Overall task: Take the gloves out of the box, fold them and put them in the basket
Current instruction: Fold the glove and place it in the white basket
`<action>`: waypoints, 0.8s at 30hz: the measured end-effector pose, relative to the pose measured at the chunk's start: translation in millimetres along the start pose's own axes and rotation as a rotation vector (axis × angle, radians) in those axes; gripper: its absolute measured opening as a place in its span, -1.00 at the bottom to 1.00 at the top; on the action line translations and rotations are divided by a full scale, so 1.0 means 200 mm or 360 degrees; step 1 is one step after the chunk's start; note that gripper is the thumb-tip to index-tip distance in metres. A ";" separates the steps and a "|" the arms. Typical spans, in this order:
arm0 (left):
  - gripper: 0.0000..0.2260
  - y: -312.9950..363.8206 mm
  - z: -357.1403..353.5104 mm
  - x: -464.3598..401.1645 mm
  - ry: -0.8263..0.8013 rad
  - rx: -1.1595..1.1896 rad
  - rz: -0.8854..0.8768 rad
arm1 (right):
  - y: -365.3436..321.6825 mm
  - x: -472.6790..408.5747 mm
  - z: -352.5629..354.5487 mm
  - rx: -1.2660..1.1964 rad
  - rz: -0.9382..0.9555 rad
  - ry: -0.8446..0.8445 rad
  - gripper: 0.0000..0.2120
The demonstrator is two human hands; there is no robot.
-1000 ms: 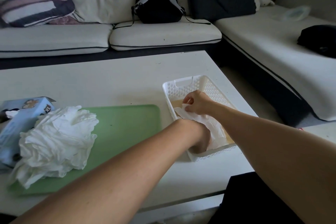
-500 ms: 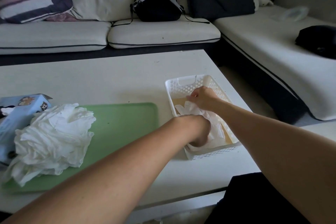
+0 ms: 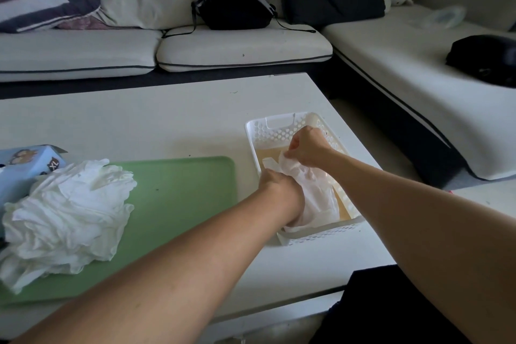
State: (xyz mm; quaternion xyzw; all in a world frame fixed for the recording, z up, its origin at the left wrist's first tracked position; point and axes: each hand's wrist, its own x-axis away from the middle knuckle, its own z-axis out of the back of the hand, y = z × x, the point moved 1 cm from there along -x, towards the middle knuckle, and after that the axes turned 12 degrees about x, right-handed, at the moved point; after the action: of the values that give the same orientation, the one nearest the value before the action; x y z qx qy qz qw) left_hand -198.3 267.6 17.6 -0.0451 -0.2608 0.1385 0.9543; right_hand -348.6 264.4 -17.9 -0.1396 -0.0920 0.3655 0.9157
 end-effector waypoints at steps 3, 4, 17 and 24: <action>-0.82 0.01 0.01 0.02 -0.0054 -0.0016 -0.0006 | 0.02 -0.01 0.00 0.0073 -0.0075 0.0057 -0.81; -0.87 0.01 0.01 0.02 -0.0057 -0.0022 -0.0008 | 0.03 -0.02 0.00 0.0064 -0.0089 0.0044 -0.79; -0.63 0.02 -0.02 0.00 -0.0028 0.0013 -0.0005 | -0.01 0.03 0.04 -0.0144 -0.0078 -0.0207 -0.84; -0.58 0.02 -0.02 0.00 -0.0038 -0.0044 0.0029 | 0.03 -0.01 -0.02 0.0113 -0.0176 -0.0003 -0.75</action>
State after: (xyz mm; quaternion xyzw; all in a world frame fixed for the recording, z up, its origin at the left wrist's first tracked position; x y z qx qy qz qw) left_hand -197.3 271.2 13.0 -0.0591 -0.2735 0.1441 0.9492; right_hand -352.5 267.2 -23.4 -0.1014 -0.0875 0.3176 0.9387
